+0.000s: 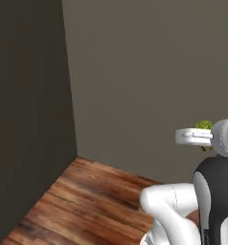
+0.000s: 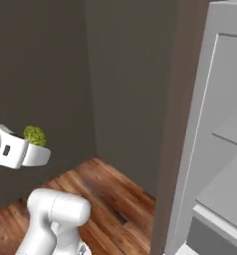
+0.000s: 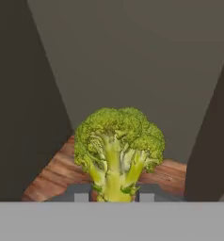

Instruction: Open the fridge, remove the banana, broccoli, and chicken drumstick, and place them on any counter.

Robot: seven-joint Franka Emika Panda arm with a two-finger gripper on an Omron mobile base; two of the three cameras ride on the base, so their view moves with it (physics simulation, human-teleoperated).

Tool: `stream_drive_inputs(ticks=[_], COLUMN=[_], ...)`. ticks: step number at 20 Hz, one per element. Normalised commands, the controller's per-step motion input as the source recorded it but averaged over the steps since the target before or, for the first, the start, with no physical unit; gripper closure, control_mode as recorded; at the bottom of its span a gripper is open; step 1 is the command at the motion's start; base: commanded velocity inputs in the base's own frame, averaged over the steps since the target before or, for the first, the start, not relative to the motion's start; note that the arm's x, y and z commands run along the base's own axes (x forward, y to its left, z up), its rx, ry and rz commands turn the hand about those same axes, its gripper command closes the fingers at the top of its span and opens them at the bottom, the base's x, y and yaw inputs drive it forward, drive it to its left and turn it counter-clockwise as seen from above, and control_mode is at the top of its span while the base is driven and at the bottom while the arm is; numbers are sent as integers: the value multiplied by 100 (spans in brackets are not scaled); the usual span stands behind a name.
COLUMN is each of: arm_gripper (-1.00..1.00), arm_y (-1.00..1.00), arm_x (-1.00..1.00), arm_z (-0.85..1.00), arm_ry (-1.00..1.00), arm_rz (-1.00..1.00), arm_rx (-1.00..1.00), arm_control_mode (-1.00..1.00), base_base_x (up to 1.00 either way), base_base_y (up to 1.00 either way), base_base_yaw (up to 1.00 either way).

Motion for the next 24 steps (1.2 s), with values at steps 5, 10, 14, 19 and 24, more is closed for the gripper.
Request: stream_drive_inputs(ticks=[5, 10, 14, 19, 24], arm_gripper=[100, 100, 100, 100, 100], arm_y=[0, 0, 0, 0, 0], arm_x=[0, 0, 0, 0, 0], arm_z=[0, 0, 0, 0, 0], arm_ry=[0, 0, 0, 0, 0], arm_rz=[0, 0, 0, 0, 0], arm_rx=[0, 0, 0, 0, 0], arm_control_mode=[100, 100, 100, 100, 100], base_base_x=[-7, -2, -4, -6, -6], base_base_y=[1, 0, 0, 0, 0], base_base_yaw=[100, 100, 100, 100, 100])
